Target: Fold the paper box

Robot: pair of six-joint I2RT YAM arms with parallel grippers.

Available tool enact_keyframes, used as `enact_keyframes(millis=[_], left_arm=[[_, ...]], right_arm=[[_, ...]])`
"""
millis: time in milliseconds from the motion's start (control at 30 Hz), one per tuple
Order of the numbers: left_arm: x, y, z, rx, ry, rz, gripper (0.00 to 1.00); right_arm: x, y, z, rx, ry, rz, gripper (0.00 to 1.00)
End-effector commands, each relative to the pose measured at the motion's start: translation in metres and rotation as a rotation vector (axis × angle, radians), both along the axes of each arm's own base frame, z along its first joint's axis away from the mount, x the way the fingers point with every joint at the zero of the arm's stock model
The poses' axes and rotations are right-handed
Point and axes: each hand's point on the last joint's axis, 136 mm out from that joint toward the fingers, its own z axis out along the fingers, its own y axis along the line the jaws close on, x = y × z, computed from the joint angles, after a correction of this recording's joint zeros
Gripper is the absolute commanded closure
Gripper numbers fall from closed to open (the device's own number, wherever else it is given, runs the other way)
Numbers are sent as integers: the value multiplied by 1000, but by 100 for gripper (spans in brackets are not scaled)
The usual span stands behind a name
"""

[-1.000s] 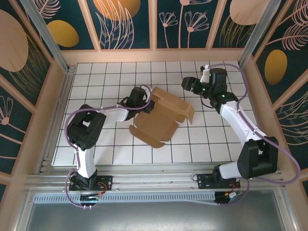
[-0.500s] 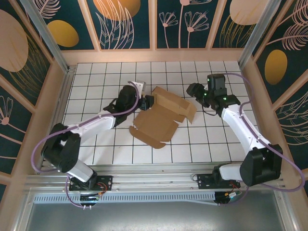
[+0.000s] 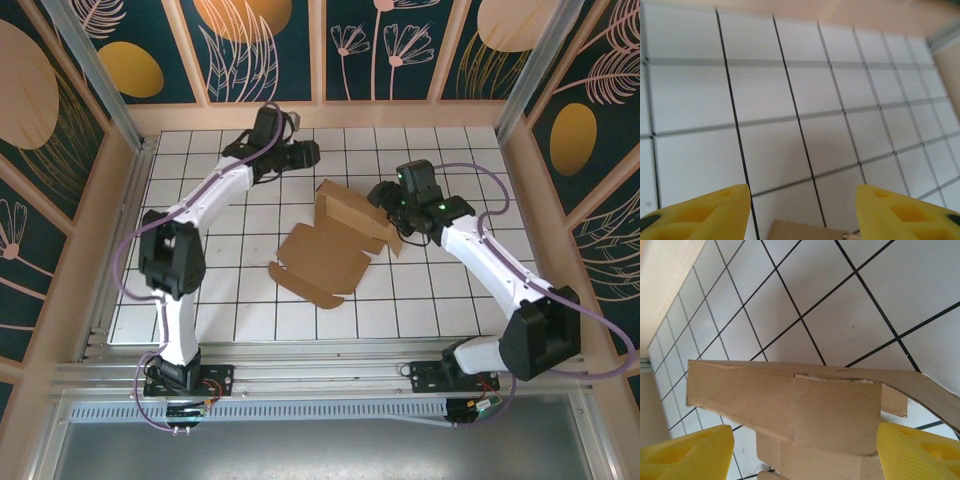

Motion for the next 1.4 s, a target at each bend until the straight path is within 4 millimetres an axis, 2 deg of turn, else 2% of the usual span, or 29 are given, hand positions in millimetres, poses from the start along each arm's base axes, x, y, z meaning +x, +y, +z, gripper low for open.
enact_keyframes(millis=[0, 233, 367, 500, 667, 800, 933, 1100, 1167, 1233, 1367], left_arm=[[-29, -25, -24, -34, 150, -158, 41], [-37, -43, -35, -158, 188, -210, 37], [-50, -40, -39, -187, 216, -205, 38], [-63, -37, -23, -246, 185, -201, 37], [-69, -32, 5, -305, 97, -179, 22], [-73, -25, 11, -310, 64, -150, 19], [-84, -24, 3, -324, 104, -150, 20], [-90, -24, -39, -216, 194, -109, 22], [-93, -33, -42, -241, 210, -134, 23], [-96, -48, -36, -282, 202, -183, 24], [-99, -65, -32, -295, 194, -225, 26]], right_arm=[[17, 4, 6, 4, -46, -29, 28], [25, 8, -5, 32, -49, -51, 35], [29, 15, -10, 45, -48, -22, 37], [31, 17, -16, 43, -36, -16, 37], [31, 17, -13, 9, -49, 25, 34], [25, 8, -8, -36, -58, 35, 33], [16, -2, -11, -53, -44, 24, 32], [5, -3, -24, -50, -1, 31, 26], [3, -2, -26, -44, 9, 32, 26], [2, -1, -29, -33, 10, 38, 28], [0, -2, -38, -26, 36, 19, 30]])
